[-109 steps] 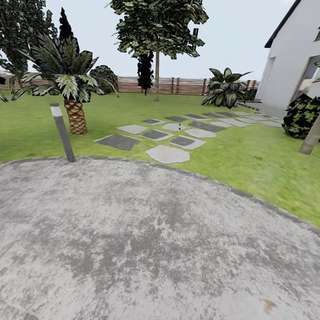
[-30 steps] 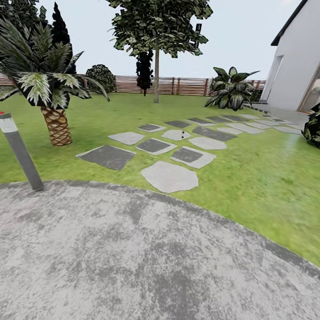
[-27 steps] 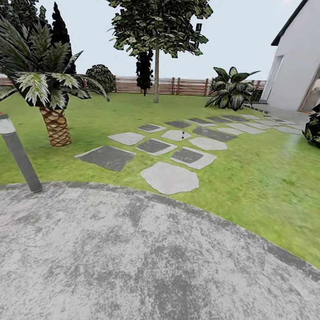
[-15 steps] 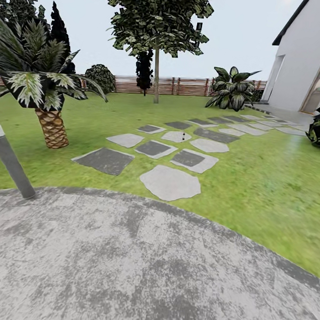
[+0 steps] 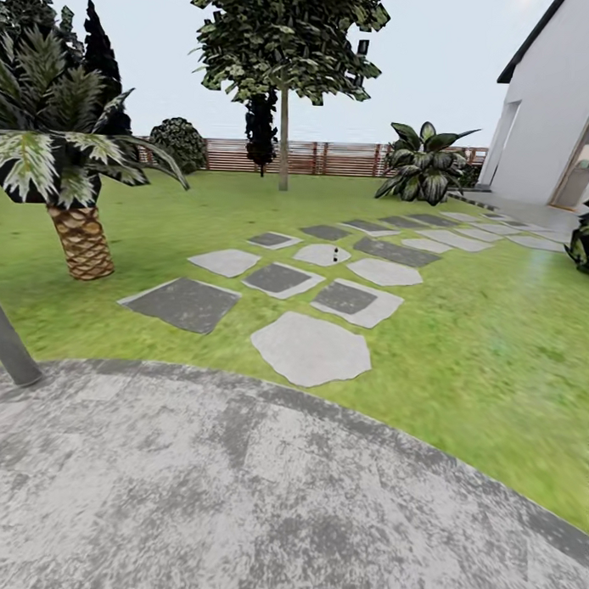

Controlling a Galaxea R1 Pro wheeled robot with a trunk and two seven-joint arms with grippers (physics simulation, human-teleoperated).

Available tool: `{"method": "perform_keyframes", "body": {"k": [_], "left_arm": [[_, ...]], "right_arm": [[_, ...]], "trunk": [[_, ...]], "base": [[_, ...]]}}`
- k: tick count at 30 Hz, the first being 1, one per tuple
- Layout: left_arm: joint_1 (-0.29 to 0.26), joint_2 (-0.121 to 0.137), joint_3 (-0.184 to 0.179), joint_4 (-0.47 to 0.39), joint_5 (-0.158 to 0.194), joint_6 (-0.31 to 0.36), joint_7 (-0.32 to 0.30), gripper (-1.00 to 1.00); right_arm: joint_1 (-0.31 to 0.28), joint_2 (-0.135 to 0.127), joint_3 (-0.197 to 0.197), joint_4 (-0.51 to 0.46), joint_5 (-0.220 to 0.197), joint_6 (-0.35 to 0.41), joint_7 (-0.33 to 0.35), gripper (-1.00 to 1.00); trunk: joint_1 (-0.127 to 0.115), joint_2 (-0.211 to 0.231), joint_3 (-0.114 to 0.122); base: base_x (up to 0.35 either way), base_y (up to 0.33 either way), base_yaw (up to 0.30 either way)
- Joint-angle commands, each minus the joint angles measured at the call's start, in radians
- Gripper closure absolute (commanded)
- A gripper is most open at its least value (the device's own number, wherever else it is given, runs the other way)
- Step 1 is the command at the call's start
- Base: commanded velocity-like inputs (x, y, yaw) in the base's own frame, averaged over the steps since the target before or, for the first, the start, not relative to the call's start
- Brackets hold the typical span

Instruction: In the garden, pick up the pesticide atomizer on the floor and spray pesticide onto both trees until each tree trunk is fully covered.

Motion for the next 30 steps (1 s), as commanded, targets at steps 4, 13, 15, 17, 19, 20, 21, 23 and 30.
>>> {"method": "perform_keyframes", "body": {"k": [4,13,15,17,19,20,21,23,30], "left_arm": [[0.0,0.0,0.002,0.001,-0.002,-0.003,0.001,-1.0],[0.0,0.0,0.002,0.001,-0.001,-0.003,0.001,-1.0],[0.0,0.0,0.002,0.001,-0.001,-0.003,0.001,-1.0],[0.0,0.001,0.002,0.001,-0.001,-0.004,0.001,-1.0],[0.0,0.001,0.002,0.001,-0.001,-0.004,0.001,-1.0],[0.0,0.001,0.002,0.001,-0.001,-0.004,0.001,-1.0],[0.0,0.001,0.002,0.001,-0.001,-0.004,0.001,-1.0],[0.0,0.0,0.002,0.001,-0.002,-0.004,0.001,-1.0],[0.0,0.0,0.002,0.001,-0.002,-0.004,0.001,-1.0]], "right_arm": [[0.0,0.0,-0.001,0.001,0.001,-0.003,0.0,-1.0],[-0.001,0.0,0.0,0.001,0.001,-0.003,0.0,-1.0],[-0.001,0.0,0.0,0.001,0.001,-0.003,0.0,-1.0],[-0.001,0.0,0.0,0.001,0.001,-0.003,0.0,-1.0],[-0.001,0.0,0.0,0.001,0.001,-0.003,0.0,-1.0],[-0.001,0.0,0.0,0.001,0.001,-0.003,0.0,-1.0],[-0.001,0.0,0.0,0.001,0.001,-0.003,0.0,-1.0],[0.0,0.0,0.0,0.0,0.001,-0.003,0.0,-1.0],[-0.001,0.0,-0.001,0.0,0.001,-0.003,0.0,-1.0]], "trunk": [[0.0,0.0,-0.001],[0.0,0.0,-0.001],[0.0,0.0,-0.001],[0.0,0.0,-0.001],[0.0,0.0,-0.001],[0.0,0.0,-0.001],[0.0,0.0,-0.001],[0.0,0.0,-0.001],[0.0,0.0,-0.001]], "base": [[0.337,0.0,-0.255],[0.337,-0.018,-0.117],[0.337,-0.064,-0.007],[0.337,-0.071,-0.002],[0.337,-0.074,-0.001],[0.337,-0.074,-0.001],[0.337,-0.075,0.0],[0.337,-0.075,0.0],[0.337,-0.075,0.0]]}}
